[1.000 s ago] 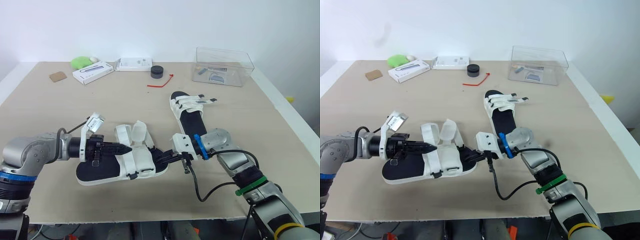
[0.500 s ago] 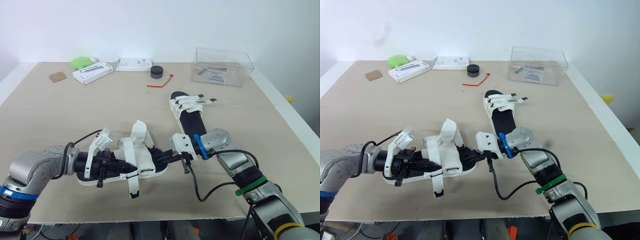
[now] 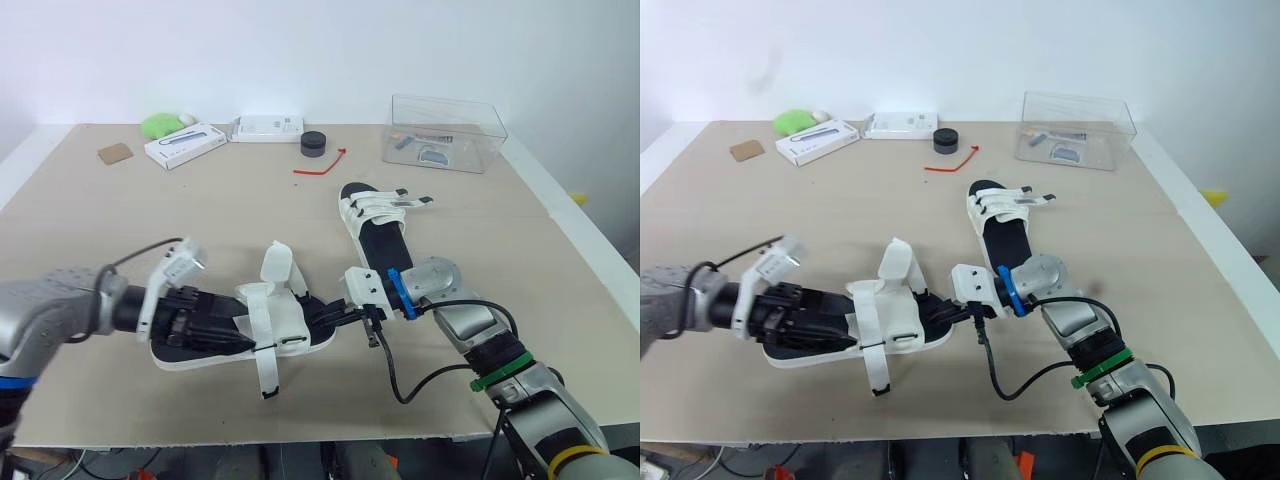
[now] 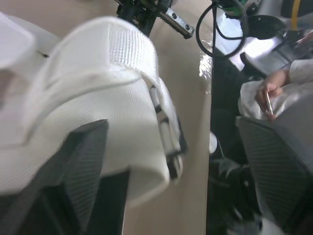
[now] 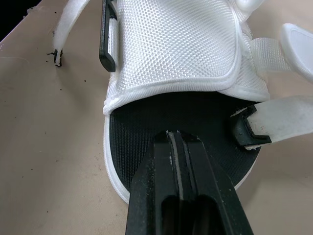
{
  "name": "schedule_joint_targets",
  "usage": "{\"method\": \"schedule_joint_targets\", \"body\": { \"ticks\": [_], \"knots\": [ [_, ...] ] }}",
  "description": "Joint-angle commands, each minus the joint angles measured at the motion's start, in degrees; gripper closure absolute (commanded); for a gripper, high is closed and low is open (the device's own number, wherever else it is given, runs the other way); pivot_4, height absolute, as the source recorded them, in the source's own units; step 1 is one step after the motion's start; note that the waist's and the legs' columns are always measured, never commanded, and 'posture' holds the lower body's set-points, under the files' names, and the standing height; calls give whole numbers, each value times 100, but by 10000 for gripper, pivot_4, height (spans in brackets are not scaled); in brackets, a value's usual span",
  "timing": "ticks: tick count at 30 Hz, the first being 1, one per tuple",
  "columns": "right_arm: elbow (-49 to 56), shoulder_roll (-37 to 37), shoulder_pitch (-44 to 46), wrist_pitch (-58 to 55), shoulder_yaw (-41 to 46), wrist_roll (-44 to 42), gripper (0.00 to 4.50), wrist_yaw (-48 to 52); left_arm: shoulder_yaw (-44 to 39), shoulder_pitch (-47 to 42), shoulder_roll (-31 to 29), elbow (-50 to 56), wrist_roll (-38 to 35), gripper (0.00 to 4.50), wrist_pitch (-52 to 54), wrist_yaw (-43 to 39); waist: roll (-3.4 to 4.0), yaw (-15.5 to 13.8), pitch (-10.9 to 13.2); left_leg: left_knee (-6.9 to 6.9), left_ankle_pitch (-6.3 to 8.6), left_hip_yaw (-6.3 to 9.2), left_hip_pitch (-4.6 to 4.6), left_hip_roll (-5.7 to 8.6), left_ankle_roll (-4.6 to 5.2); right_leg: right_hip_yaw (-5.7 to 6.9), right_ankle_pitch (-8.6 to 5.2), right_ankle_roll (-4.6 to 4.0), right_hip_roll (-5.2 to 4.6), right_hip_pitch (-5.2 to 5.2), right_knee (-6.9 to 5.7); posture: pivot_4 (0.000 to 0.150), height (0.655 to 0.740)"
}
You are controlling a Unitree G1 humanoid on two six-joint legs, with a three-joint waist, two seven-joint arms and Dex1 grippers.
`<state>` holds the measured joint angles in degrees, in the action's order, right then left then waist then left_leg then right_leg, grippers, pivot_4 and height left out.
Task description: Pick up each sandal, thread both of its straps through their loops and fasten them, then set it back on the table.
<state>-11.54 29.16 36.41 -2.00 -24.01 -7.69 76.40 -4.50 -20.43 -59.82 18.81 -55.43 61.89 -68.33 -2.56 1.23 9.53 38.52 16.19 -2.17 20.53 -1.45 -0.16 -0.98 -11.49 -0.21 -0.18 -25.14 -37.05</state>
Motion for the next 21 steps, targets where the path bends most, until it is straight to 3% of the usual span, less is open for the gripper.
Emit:
{"method": "schedule_joint_targets", "body": {
  "ticks": [1,5,10,15,21],
  "knots": [
    [-194,139,-92,-61,-111,300,45000,49,-664,-114,-388,96,-817,3414,613,-218,-2,0,1,0,0,0,1,0,0,0,0,1,0,0,0,1500,7400],
    [-266,123,-48,-32,-118,301,45000,78,-1312,792,-729,657,-1848,3414,1380,-252,6,12,5,-1,4,-4,1,0,5,-3,-6,6,-2,-4,0,1500,7400],
    [-353,80,0,6,-125,309,45000,96,-1527,2062,-379,1323,-1873,3414,1227,286,7,9,5,-4,9,0,1,0,3,-1,-16,4,-12,-3,-1,1500,7400],
    [-385,51,35,15,-141,304,45000,111,-1073,2740,298,1495,-809,3414,282,877,13,-4,4,-2,5,2,-8,-3,-3,2,-23,-28,-22,3,-3,1500,7400],
    [-377,68,42,2,-144,301,45000,123,-486,2379,1027,1140,-39,3414,-434,1426,8,-8,1,0,1,3,-13,-4,-6,2,-14,-33,-8,9,-2,1500,7400]
  ]
}}
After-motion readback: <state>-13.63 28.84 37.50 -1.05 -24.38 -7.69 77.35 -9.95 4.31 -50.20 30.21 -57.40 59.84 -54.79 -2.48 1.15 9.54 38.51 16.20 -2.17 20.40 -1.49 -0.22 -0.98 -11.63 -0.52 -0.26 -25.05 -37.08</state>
